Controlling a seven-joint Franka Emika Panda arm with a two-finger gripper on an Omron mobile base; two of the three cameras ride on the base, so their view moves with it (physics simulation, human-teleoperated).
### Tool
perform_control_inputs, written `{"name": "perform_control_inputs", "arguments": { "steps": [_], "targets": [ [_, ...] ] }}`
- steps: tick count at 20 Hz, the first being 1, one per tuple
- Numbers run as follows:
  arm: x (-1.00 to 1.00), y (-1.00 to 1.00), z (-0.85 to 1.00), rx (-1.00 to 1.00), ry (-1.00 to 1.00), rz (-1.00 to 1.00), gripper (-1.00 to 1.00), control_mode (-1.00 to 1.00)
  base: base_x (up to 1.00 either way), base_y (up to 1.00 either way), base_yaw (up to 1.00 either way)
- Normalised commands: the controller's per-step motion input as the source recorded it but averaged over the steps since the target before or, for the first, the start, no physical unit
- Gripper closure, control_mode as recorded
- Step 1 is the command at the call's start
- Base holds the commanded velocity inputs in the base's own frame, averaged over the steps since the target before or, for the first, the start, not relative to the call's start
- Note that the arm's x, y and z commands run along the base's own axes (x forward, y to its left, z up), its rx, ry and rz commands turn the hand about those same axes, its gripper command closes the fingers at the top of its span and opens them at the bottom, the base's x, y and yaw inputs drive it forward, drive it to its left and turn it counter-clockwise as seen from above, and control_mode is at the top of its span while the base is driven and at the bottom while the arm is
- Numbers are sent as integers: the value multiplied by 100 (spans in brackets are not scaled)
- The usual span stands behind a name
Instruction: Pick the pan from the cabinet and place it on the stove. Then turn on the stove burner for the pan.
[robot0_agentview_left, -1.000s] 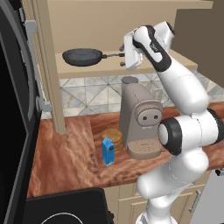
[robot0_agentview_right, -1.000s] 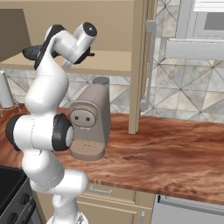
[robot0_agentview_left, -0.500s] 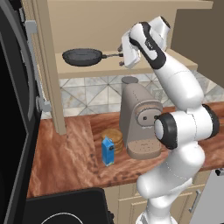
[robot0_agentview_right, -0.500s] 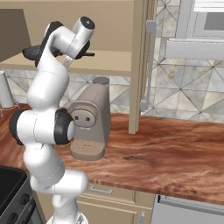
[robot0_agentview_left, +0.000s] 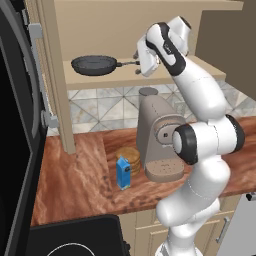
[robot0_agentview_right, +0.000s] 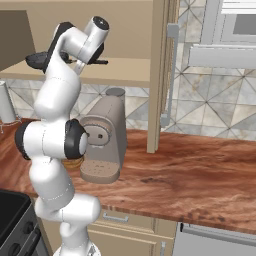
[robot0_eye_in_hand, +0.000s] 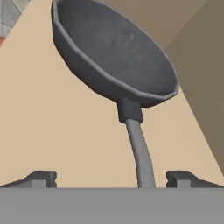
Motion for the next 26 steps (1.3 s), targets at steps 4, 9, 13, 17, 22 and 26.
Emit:
{"name": "perform_control_inputs", "arguments": {
  "steps": [4, 9, 13, 17, 22, 26],
  "targets": [
    [30, 0, -29, 0, 0, 0, -100, -100, 0, 0, 0],
    [27, 0, -28, 0, 0, 0, -100, -100, 0, 0, 0],
    [26, 0, -30, 0, 1, 0, -100, -100, 0, 0, 0],
    [24, 0, -31, 0, 3, 0, -100, -100, 0, 0, 0],
    [17, 0, -25, 1, 1, 0, -100, -100, 0, 0, 0],
    [4, 0, -4, 1, 0, 0, -100, -100, 0, 0, 0]
  ]
}}
